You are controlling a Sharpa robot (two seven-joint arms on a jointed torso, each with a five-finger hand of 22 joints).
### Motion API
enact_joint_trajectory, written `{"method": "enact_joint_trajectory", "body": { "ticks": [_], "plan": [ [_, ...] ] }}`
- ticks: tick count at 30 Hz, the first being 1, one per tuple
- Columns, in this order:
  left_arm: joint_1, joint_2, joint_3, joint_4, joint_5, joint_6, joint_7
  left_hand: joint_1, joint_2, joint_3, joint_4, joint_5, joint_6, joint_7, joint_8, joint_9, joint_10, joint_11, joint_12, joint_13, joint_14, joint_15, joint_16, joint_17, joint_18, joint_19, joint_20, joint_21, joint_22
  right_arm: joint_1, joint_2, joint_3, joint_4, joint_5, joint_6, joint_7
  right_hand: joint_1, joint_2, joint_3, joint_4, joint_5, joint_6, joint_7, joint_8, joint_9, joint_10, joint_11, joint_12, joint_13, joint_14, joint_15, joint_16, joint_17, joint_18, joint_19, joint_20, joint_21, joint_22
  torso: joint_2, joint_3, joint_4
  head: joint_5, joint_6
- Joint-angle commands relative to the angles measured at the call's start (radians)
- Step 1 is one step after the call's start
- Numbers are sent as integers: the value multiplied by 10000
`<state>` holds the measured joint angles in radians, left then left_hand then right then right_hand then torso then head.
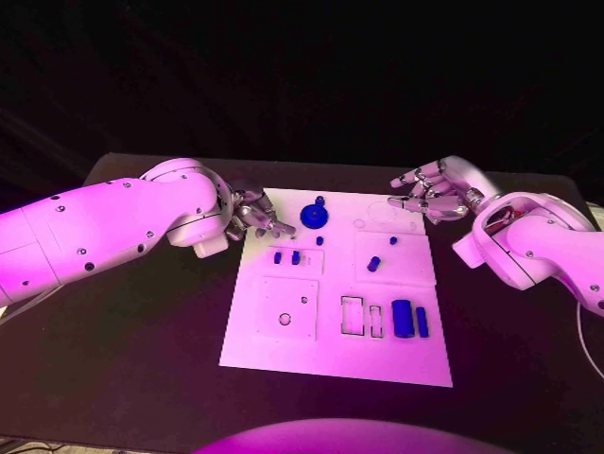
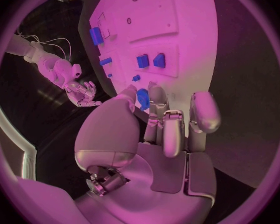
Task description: Assemble the parts on the task board
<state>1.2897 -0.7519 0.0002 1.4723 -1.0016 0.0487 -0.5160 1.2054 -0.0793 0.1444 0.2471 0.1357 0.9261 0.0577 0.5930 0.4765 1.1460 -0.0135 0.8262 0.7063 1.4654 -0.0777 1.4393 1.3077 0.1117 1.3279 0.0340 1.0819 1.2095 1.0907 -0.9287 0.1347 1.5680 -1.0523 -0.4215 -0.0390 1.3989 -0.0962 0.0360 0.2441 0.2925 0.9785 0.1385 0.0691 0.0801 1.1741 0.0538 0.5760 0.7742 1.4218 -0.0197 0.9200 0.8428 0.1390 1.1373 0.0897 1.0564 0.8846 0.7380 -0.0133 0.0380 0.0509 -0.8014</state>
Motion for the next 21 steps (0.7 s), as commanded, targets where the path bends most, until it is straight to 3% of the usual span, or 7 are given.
{"method": "enact_joint_trajectory", "body": {
  "ticks": [1,4,6,12,17,19,21],
  "plan": [
    [-12,127,-58,-7,-493,-946,2023,1146,16,413,-394,48,-652,349,-348,-243,-1009,297,-812,-529,-413,295,-1853,-846,470,-1414,149,-2556,-1753,-15,15,-2,12,-35,110,65,39,52,-24,36,32,19,51,24,3,33,3,-48,-18,58,-4,-81,-37,94,-48,13,-88,-32,5,5,-19,-31,62],
    [-99,290,-139,-34,-1072,-1613,3320,2482,-185,1319,-840,20,-1137,748,-985,-831,-2125,887,-2296,-1689,-3118,776,-5827,-4498,492,-2832,593,-4577,-2985,-20,25,-2,10,-35,95,73,42,58,-21,39,41,19,51,24,3,33,2,-53,-28,56,-4,-113,-62,100,-62,13,-118,-65,13,-16,-19,-88,87],
    [-184,420,-195,-78,-1618,-2112,3939,2790,-485,1692,-963,16,-1250,913,-1449,-1259,-2416,1025,-3108,-2453,-3439,851,-6454,-5058,540,-2935,740,-4962,-3247,-22,26,-3,11,-34,91,75,42,59,-20,39,42,19,50,24,3,33,2,-53,-29,56,-4,-115,-63,100,-63,13,-120,-68,13,-15,-18,-64,75],
    [-435,784,-294,-277,-3353,-2868,4664,2876,-999,2312,-1220,-6,-813,792,-2797,-2496,-1999,1165,-4647,-4427,-2903,974,-7195,-6110,696,-2472,906,-5394,-3640,-26,36,-3,17,-30,90,79,58,83,-4,42,63,17,51,23,3,29,1,-65,-51,60,-5,-151,-77,105,-70,13,-157,-103,10,0,-17,-154,133],
    [-578,1025,-333,-423,-4743,-2860,4620,2651,-1112,2357,-1283,-15,-312,806,-3232,-2928,-1630,1069,-5080,-5184,-2010,864,-6927,-6284,730,-1766,775,-5345,-3713,-28,47,-4,19,-23,103,83,69,102,9,44,74,17,51,23,3,29,0,-71,-65,68,-5,-152,-63,104,-62,12,-165,-106,17,-3,-13,-195,166],
    [-598,1089,-338,-462,-4964,-2782,4556,2556,-1130,2322,-1252,-23,-219,759,-3302,-2996,-1566,1038,-5144,-5304,-1638,834,-6412,-5905,722,-1525,754,-5262,-3686,-29,50,-4,18,-22,106,84,69,102,9,44,74,17,51,23,3,29,0,-71,-65,68,-5,-152,-63,104,-62,12,-165,-106,16,-5,-9,-198,171],
    [-617,1183,-343,-525,-5208,-2635,4432,2491,-1124,2333,-1235,-20,-18,745,-3396,-3094,-1437,972,-5244,-5497,-799,764,-4732,-4372,696,-1028,690,-4929,-3498,-29,58,-4,17,-20,112,85,69,102,9,44,74,17,51,23,3,29,0,-71,-65,68,-5,-152,-63,104,-62,12,-165,-106,15,-6,-15,-196,175]
  ]
}}
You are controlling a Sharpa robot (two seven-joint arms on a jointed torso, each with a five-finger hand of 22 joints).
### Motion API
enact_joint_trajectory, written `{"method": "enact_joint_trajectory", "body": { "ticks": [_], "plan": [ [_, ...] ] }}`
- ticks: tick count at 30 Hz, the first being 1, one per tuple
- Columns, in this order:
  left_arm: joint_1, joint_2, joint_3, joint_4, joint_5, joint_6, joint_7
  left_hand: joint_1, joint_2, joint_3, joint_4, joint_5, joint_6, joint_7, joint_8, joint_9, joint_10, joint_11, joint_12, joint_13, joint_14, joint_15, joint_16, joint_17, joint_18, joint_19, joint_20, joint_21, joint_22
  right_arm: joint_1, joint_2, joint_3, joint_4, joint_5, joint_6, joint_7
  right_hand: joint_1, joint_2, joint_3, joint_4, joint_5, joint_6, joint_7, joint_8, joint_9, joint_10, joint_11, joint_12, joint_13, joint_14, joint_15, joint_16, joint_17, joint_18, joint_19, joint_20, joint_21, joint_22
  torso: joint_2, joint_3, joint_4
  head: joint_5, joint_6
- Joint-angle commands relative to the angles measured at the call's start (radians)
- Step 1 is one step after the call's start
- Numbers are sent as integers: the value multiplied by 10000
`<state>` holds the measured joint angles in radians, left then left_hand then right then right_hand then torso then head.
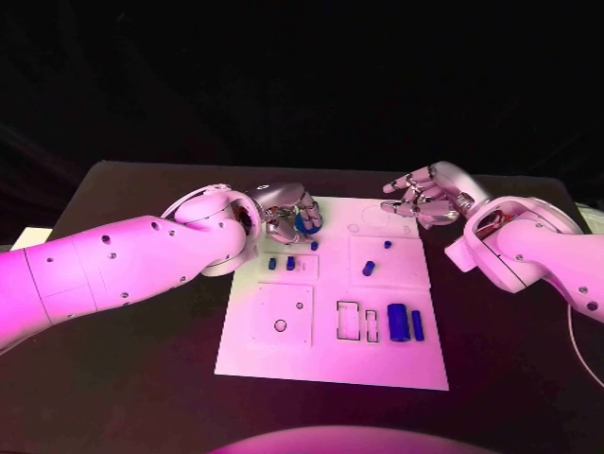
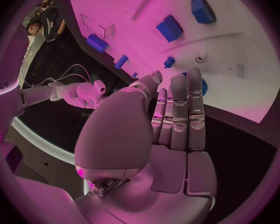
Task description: Assemble the parts on the task board
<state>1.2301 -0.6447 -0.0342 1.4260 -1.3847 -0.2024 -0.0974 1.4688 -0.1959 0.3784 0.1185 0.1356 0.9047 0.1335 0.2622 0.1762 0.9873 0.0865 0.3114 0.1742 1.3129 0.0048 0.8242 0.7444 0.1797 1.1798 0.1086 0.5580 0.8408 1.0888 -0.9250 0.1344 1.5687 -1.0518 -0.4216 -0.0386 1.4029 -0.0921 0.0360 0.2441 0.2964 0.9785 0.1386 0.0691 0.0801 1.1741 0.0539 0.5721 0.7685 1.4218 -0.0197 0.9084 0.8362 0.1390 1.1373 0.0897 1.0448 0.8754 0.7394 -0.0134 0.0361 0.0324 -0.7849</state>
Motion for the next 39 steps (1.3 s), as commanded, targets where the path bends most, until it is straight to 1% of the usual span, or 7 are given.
{"method": "enact_joint_trajectory", "body": {
  "ticks": [1,3,6,9,23,34,39],
  "plan": [
    [-28,158,0,-95,-1473,-26,162,-156,49,27,50,-13,290,-22,-145,-143,224,-30,-149,-273,976,-87,2035,1830,-84,796,-77,882,593,-10,24,-1,9,-25,115,83,28,61,9,44,35,17,51,23,3,29,0,-31,-8,68,-5,-36,3,104,-62,12,-49,-14,-3,-3,1,-7,3],
    [-36,237,-2,-154,-1600,156,8,-197,43,79,56,-12,499,-25,-225,-221,392,-47,-228,-433,1370,-91,3088,2835,-301,1414,-109,2185,1534,-11,31,-1,8,-24,120,85,28,61,9,44,35,17,51,23,3,29,0,-31,-8,68,-5,-36,3,104,-62,12,-49,-14,0,0,2,-4,1],
    [-45,346,-2,-247,-1755,455,-194,-265,14,140,62,-12,748,-37,-371,-340,608,-65,-369,-656,1658,-112,4039,3731,-500,1925,-138,3424,2463,-11,42,-1,3,-24,130,89,41,76,21,43,44,16,51,23,2,29,-1,-36,-19,76,-7,-36,14,103,-52,11,-53,-13,6,0,-7,-16,-7],
    [-49,432,-2,-333,-1830,711,-315,-336,-20,137,74,-22,866,-43,-475,-415,732,-81,-463,-783,1769,-115,4448,4117,-608,2153,-153,4089,2972,-12,48,-1,-13,-23,139,90,41,76,21,43,44,16,51,23,2,29,-1,-36,-19,76,-7,-36,14,103,-52,11,-53,-13,7,-2,-4,-36,1],
    [-76,711,9,-603,-1780,1299,-506,-379,-3,161,59,-15,1036,-76,-648,-526,983,-128,-579,-943,1843,-151,4644,4151,-762,2433,-179,5007,3683,-13,68,-1,-20,-22,156,97,41,76,21,43,44,16,51,23,2,29,-1,-36,-19,76,-7,-36,14,103,-52,11,-53,-13,-8,2,10,-74,-73],
    [-87,855,13,-714,-1721,1410,-469,-316,72,260,5,2,1103,-82,-744,-582,1146,-167,-620,-990,1865,-185,4701,4133,-794,2488,-206,5226,3870,-13,75,-1,-16,-22,171,97,41,76,21,43,44,16,51,23,2,29,-1,-36,-19,76,-7,-36,14,103,-52,11,-53,-13,-7,-3,9,-105,-93],
    [-91,903,14,-753,-1726,1706,-593,-212,152,397,-85,3,1245,-95,-770,-603,1352,-218,-598,-991,1866,-225,4733,4115,-810,2510,-236,5351,3984,-12,82,-1,-14,-22,179,92,53,82,30,41,52,18,51,24,3,29,-2,-40,-30,85,-8,-37,25,104,-48,10,-65,-23,-8,6,1,-105,-112]
  ]
}}
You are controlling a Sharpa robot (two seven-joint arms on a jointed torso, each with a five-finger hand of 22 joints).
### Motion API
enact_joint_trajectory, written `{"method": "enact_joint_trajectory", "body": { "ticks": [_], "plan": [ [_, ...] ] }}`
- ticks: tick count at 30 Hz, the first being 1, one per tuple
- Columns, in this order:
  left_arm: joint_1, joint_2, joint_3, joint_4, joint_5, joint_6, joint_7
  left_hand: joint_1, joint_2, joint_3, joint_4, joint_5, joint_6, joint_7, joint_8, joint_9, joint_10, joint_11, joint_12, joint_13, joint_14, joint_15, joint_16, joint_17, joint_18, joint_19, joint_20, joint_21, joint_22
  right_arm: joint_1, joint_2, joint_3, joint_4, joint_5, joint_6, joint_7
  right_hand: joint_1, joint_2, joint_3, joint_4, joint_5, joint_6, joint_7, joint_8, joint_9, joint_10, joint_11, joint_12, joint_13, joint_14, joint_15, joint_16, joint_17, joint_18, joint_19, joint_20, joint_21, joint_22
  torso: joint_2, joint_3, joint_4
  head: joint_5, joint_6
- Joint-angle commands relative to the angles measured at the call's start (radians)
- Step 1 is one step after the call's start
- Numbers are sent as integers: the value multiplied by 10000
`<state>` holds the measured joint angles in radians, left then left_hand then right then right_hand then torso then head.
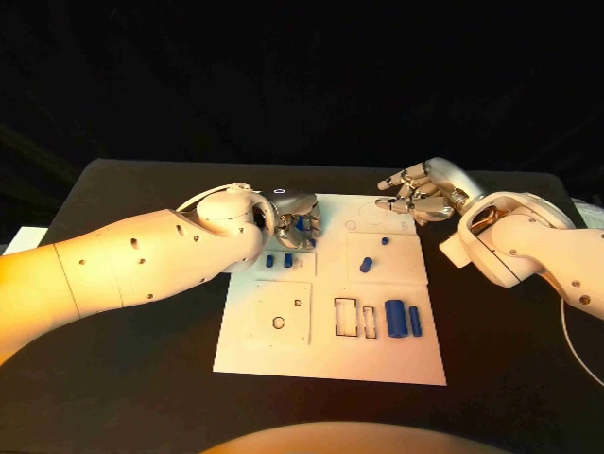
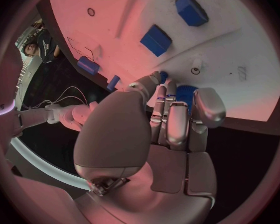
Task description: Assemble the parts on the task board
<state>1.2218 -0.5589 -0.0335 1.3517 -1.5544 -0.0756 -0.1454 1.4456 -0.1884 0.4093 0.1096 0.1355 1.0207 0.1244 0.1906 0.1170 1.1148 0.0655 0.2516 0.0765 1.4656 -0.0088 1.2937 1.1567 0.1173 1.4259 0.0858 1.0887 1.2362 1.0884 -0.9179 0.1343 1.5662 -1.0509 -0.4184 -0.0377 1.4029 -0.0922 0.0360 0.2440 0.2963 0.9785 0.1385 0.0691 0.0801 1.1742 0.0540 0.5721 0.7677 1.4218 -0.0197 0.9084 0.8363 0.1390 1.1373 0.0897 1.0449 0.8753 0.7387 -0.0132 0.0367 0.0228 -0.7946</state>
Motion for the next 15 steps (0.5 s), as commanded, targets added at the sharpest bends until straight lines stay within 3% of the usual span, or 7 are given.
{"method": "enact_joint_trajectory", "body": {
  "ticks": [1,15],
  "plan": [
    [-8,53,8,-13,-32,519,-153,39,92,115,-16,4,117,-9,-55,-13,111,-18,4,-13,339,-97,48,-5,-185,46,-15,49,38,-8,13,0,11,-31,147,82,57,84,33,40,55,18,51,24,3,28,-3,-41,-26,89,-8,-38,27,105,-47,10,-70,-25,0,1,0,-11,-18],
    [-8,165,13,-87,-135,1237,-649,150,206,354,-209,4,360,-46,-102,-51,371,-94,30,4,320,-155,82,-59,-187,12,-70,100,131,-8,14,0,20,-31,172,69,57,84,33,40,55,18,51,24,3,28,-3,-41,-26,89,-8,-38,27,105,-47,10,-70,-25,-4,-3,4,-39,-80]
  ]
}}
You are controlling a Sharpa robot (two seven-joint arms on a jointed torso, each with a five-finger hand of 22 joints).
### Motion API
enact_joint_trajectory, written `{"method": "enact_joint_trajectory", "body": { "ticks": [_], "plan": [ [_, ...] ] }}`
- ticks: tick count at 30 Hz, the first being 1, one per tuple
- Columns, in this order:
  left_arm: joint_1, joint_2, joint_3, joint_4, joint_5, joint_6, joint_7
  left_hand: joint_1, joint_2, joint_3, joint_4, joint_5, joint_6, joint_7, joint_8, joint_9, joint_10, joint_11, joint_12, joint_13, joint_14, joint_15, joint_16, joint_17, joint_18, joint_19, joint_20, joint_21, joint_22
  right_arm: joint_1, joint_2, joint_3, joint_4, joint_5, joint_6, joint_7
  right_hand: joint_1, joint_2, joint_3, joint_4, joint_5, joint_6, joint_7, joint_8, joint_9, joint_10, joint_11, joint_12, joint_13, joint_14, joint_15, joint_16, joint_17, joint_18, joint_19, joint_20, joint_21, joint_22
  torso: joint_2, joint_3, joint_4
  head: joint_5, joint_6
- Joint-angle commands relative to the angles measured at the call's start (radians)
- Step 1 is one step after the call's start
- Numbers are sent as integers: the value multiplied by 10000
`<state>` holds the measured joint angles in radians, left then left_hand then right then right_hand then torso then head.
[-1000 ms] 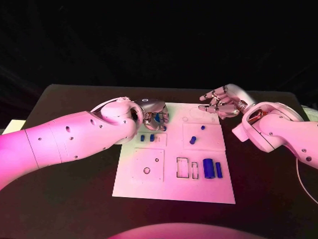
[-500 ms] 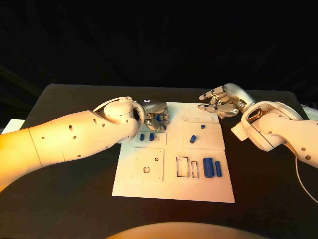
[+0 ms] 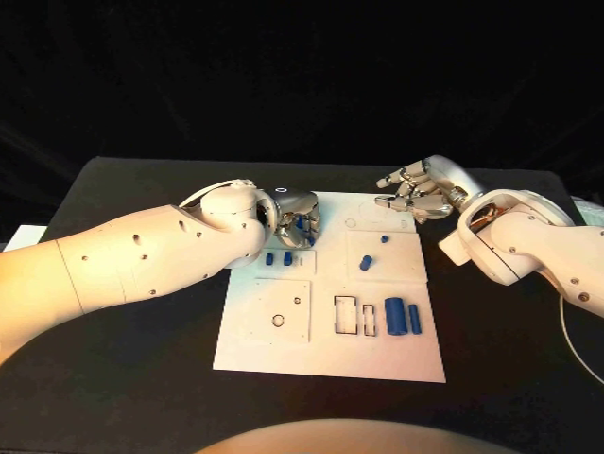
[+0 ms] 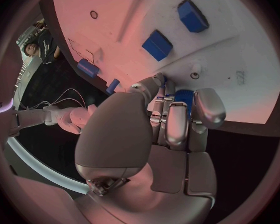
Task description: Assemble the parts on the task board
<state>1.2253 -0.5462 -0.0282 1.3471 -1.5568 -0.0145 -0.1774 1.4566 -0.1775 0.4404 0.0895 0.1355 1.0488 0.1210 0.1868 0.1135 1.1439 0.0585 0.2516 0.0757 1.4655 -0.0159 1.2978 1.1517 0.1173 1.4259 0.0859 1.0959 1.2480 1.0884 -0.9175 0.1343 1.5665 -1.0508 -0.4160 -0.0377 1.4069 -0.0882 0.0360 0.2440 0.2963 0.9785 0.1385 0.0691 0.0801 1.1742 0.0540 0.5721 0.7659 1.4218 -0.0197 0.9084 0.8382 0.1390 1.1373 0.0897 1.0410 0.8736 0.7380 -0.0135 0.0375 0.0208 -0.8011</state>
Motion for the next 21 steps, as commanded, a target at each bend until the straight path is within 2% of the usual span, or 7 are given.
{"method": "enact_joint_trajectory", "body": {
  "ticks": [1,8,13,18,21],
  "plan": [
    [-43,49,-40,-55,-115,618,-351,39,107,58,-17,3,98,-13,-67,-17,101,-29,36,15,320,-88,43,-14,-187,9,-73,30,19,-8,10,0,17,-32,149,69,17,45,33,40,55,18,51,24,3,28,-3,-41,-8,89,-8,-38,9,105,-47,10,-31,-8,1,-2,-6,-19,-14],
    [-43,102,-39,-133,-137,274,-299,73,247,224,-148,-17,401,-49,-22,-7,386,-91,117,73,325,-138,98,-3,-203,16,-113,139,133,-8,10,0,23,-31,151,72,21,48,37,41,60,20,51,25,3,28,-3,-44,-16,92,-8,-51,4,107,-47,9,-44,-20,-7,7,-5,-22,0],
    [-47,91,-23,-116,-68,-97,-181,16,258,251,-191,-41,553,-72,-2,0,510,-121,138,104,327,-162,114,-22,-212,25,-136,196,192,-8,22,0,17,-29,156,76,21,48,37,41,60,20,51,25,3,28,-3,-44,-16,92,-8,-51,4,107,-47,9,-44,-20,-7,4,-9,-29,56],
    [-49,-92,33,75,244,-526,-127,-4,255,252,-197,-44,581,-70,-1,1,527,-122,135,108,322,-165,98,-56,-219,35,-141,232,220,-8,25,0,-2,-22,163,76,21,48,37,41,60,20,51,25,3,28,-3,-44,-16,92,-8,-51,4,107,-47,9,-44,-20,-11,-3,-12,-49,83],
    [-46,-269,95,228,514,-1013,-94,1,261,284,-233,-38,634,-75,0,1,569,-130,132,117,318,-175,91,-83,-222,42,-149,252,241,-8,24,0,-17,-15,160,70,20,50,38,43,62,21,52,26,4,29,-3,-45,-20,94,-8,-58,0,108,-49,9,-52,-30,-21,7,2,-21,75]
  ]
}}
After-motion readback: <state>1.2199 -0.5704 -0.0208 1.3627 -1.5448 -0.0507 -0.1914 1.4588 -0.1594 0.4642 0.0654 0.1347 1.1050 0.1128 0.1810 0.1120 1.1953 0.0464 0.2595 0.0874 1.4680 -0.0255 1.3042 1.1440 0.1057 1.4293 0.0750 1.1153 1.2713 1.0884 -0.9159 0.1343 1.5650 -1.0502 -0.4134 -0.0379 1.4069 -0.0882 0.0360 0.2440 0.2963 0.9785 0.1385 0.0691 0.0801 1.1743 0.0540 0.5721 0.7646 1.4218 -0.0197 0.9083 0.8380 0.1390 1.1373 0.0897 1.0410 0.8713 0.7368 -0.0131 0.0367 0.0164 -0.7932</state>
